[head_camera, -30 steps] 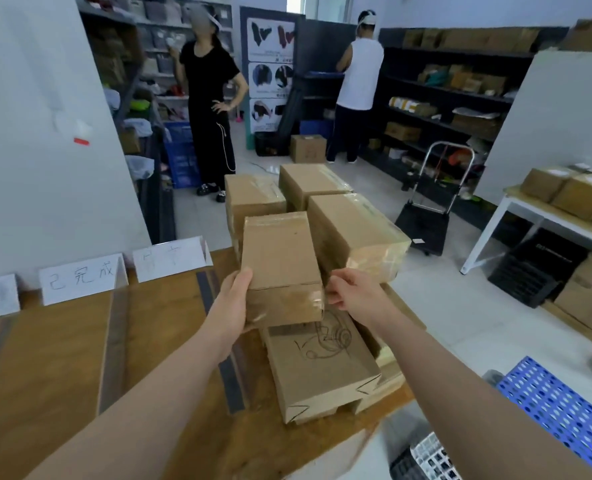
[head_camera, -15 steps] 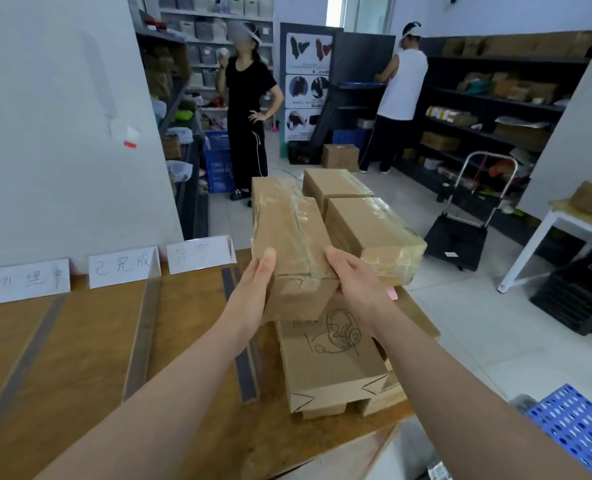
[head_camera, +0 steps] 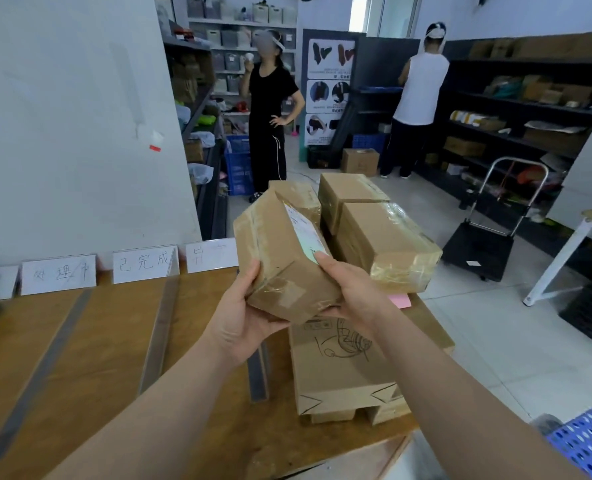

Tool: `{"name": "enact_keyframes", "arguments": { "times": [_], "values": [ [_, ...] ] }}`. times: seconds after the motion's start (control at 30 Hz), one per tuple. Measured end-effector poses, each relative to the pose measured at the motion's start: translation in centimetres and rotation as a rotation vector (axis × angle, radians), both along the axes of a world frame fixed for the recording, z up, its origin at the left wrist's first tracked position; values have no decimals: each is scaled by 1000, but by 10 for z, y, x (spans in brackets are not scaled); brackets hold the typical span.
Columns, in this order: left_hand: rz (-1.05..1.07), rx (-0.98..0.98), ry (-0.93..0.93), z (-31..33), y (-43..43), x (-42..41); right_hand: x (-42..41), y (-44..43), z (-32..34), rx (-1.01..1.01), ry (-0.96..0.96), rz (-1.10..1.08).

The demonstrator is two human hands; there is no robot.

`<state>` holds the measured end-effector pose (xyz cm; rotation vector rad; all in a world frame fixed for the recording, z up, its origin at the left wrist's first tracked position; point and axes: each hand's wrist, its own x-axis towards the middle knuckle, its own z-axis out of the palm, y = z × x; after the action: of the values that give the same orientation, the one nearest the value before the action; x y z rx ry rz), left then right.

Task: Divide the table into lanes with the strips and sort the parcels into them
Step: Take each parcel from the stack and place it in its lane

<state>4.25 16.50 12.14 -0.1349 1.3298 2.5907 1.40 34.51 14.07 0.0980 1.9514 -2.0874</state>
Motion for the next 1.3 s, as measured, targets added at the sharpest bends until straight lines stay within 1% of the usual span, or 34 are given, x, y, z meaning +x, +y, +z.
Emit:
{"name": "enact_keyframes", "arguments": {
  "times": [0.07,0.17,0.23,0.3,0.4,0.47,0.53,0.63,0.8,0.9,1.3],
  "values": [
    [61,-71,52,-3,-5,-2,0,-4,-2,-3,59,-40],
    [147,-374,97,-5,-9,-4,2,-7,-5,29,120,-58],
    [156,-528,92,-4,-11,-4,2,-8,-5,36,125,-68],
    [149,-591,67,-1,-13,-3,3,-11,-3,42,136,-77],
    [147,-631,26,4,-22,2,2,-22,-3,126,168,-70],
    [121,-709,54,5,-33,5,3,-35,-4,168,206,-54],
    [130,-785,32,5,-47,7,4,-51,-4,222,242,-39],
    [185,-766,38,10,-73,11,1,-79,-2,268,291,-29],
    [300,-769,34,10,-140,15,-3,-149,8,231,340,63],
    [331,-819,23,11,-189,21,-1,-201,10,226,350,112],
    [401,-920,-87,15,-402,73,27,-421,9,237,293,207]
  ]
}}
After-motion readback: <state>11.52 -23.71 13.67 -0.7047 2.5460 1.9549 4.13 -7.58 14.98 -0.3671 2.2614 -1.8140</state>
